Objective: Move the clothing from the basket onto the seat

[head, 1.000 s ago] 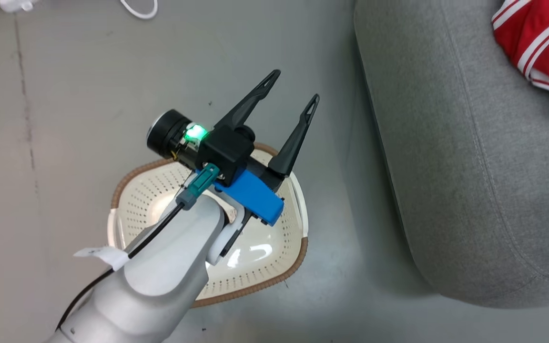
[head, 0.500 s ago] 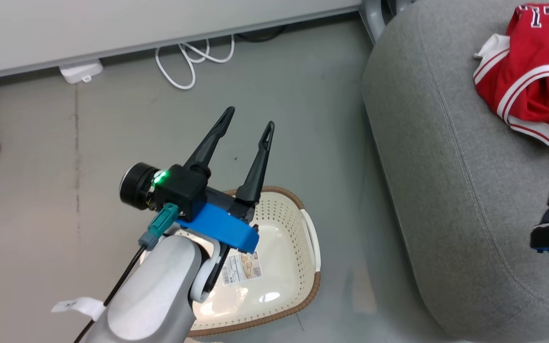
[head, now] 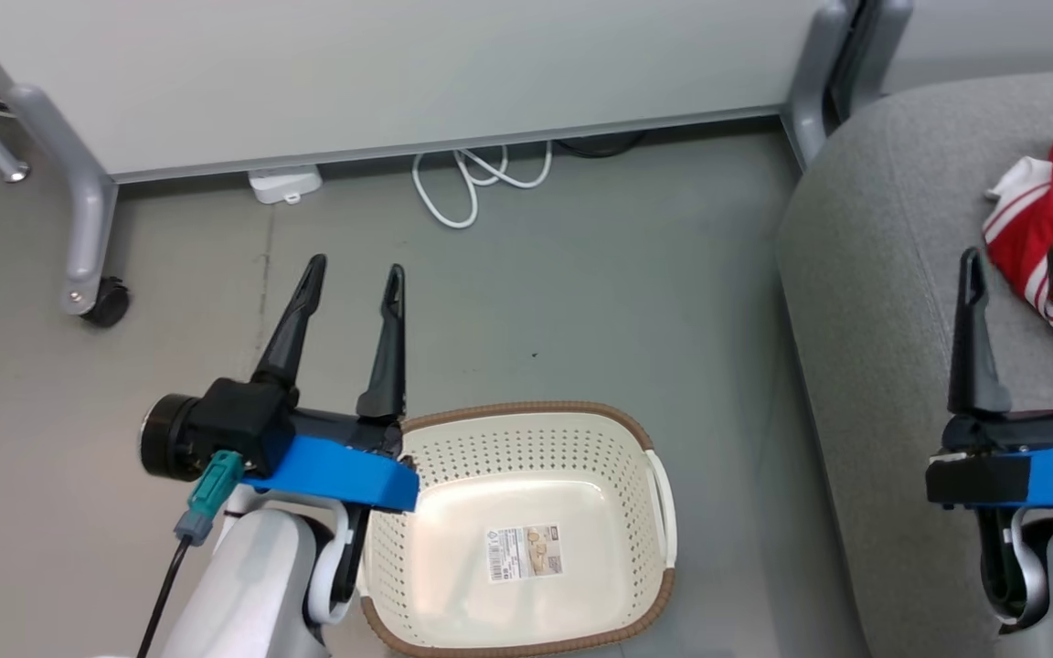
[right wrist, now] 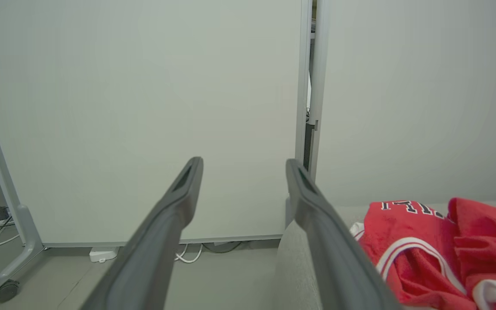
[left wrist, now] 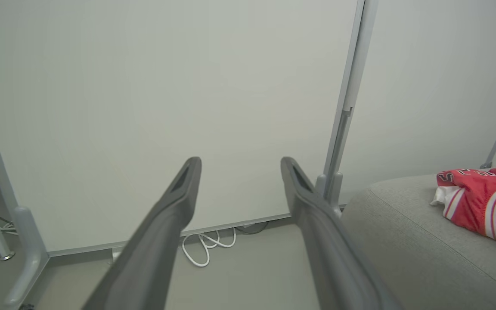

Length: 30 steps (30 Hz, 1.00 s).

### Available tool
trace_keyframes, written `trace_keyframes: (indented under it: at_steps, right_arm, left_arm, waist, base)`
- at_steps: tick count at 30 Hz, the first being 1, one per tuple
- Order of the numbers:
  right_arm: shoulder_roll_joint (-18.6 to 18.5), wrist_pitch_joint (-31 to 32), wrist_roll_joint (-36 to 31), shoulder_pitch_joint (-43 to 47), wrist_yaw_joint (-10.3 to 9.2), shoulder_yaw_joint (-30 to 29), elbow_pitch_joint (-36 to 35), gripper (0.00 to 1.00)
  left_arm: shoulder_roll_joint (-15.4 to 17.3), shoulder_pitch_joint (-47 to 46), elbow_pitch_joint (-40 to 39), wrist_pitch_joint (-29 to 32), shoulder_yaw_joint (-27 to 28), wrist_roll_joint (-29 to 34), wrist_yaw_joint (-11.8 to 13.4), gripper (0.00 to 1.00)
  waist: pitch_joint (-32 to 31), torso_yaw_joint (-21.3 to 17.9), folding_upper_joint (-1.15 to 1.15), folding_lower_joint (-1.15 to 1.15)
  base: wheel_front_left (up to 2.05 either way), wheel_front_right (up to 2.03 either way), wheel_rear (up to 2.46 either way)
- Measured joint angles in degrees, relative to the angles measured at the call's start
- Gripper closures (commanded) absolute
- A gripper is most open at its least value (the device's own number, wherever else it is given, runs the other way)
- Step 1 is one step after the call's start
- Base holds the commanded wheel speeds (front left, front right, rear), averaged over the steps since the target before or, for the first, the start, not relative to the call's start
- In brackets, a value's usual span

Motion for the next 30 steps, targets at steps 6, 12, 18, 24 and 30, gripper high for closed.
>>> trace_keyframes:
  at_steps: [6, 12, 18, 24, 30]
  right_arm:
    - [1.1, 0.0, -0.9, 1.5, 0.00, 0.8, 0.1, 0.00]
    - [1.7, 0.0, -1.0, 3.6, 0.00, 1.3, 0.3, 0.00]
    - [2.0, 0.0, -1.4, 6.1, 0.00, 2.3, 1.1, 0.00]
    - [2.0, 0.0, -0.4, 8.3, 0.00, 3.3, 2.6, 0.00]
    - [2.0, 0.0, 0.2, 9.5, 0.00, 4.3, 3.9, 0.00]
  left_arm:
    - [-0.6, 3.0, 0.0, 0.0, 4.8, 2.0, -0.5, 0.00]
    - [-1.4, 6.3, 0.1, 0.0, 8.9, 3.1, -1.5, 0.00]
    - [-2.3, 9.0, 0.1, 0.0, 11.6, 4.1, -2.2, 0.00]
    - [-3.0, 11.6, 0.3, 0.0, 13.5, 4.5, -2.8, 0.00]
    - [-3.3, 13.9, 0.4, 0.0, 14.6, 4.5, -3.6, 0.00]
  waist:
    - [-1.8, 2.1, 0.00, 0.00]
    - [-3.3, 2.9, 0.00, 0.00]
    - [-4.8, 3.0, 0.00, 0.00]
    - [-6.9, 2.9, 0.00, 0.00]
    - [-8.8, 2.9, 0.00, 0.00]
  base:
    - [0.00, 0.00, 0.00]
    - [0.00, 0.00, 0.00]
    - [0.00, 0.00, 0.00]
    - [0.00, 0.00, 0.00]
    - [0.00, 0.00, 0.00]
